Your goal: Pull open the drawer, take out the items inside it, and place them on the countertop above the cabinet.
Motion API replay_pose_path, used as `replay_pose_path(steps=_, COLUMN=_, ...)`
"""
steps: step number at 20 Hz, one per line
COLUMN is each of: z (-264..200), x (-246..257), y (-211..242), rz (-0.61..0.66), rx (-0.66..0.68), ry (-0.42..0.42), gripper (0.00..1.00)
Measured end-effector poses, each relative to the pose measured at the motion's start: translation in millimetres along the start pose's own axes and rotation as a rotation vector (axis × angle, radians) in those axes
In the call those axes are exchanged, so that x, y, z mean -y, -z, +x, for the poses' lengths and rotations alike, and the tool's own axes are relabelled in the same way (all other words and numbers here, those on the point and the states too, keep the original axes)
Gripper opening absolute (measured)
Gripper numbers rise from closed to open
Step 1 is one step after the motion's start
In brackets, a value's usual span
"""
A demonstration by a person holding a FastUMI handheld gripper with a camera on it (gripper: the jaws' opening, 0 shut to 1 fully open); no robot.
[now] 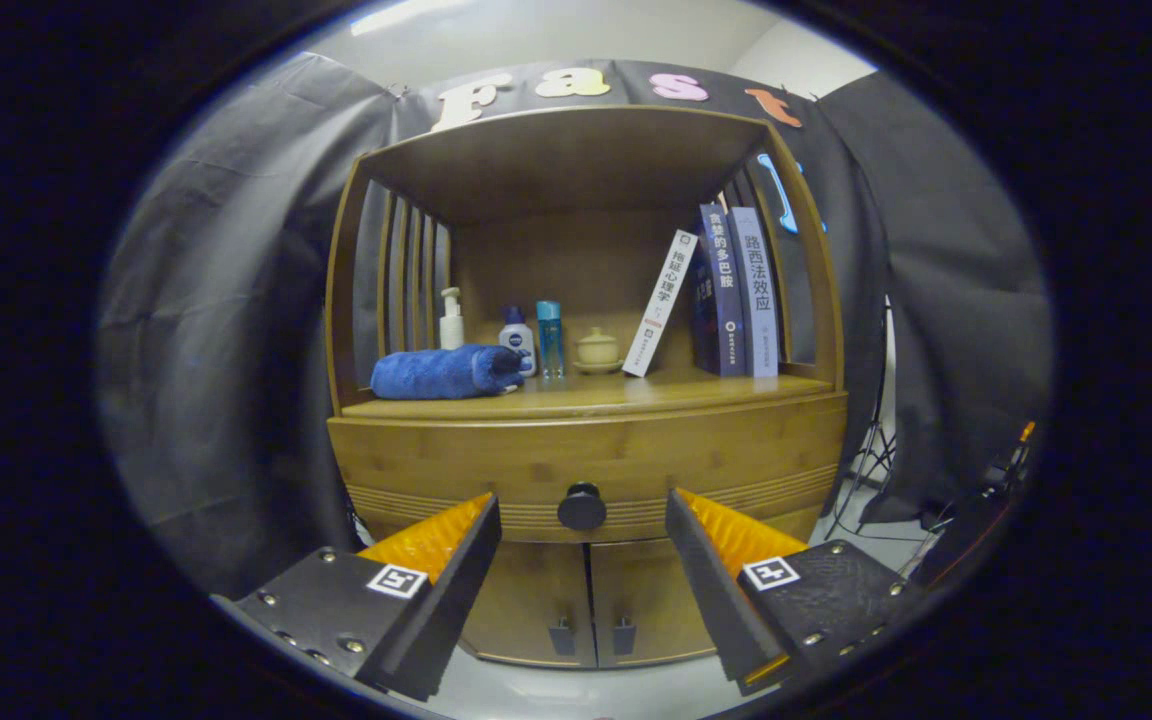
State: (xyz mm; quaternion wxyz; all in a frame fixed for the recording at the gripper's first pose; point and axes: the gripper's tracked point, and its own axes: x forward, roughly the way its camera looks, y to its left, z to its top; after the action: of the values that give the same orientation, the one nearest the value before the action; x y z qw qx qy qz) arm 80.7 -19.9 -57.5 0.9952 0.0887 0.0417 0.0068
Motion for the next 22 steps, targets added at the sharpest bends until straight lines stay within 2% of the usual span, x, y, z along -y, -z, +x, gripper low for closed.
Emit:
replay_pose_path(steps=7, z=39.8, x=10.4, y=24.9, rz=0.001, rx=-0.051, ry=0.05, gripper=0.99)
replay_pose_path(steps=12, z=76.4, x=-4.7, y=46.5, rz=-0.05, rx=-0.088, ry=0.016, gripper=0.99)
replay_pose_path(steps=14, z=89.8, x=-5.5, y=51.9, rz=0.003, rx=-0.093, ry=0.021, gripper=0.94)
replay_pose_path(steps=17, z=106.4, x=-1.2, y=63.4, rz=0.012, rx=-0.112, ry=0.036, gripper=0.93)
replay_pose_path(steps=20, z=111.2, x=0.1, y=61.5, rz=0.019, rx=-0.095, ry=0.055, gripper=0.56)
replay_pose_path(steps=22, z=112.9, x=-3.0, y=62.2, rz=0.016, rx=-0.097, ry=0.059, gripper=0.55)
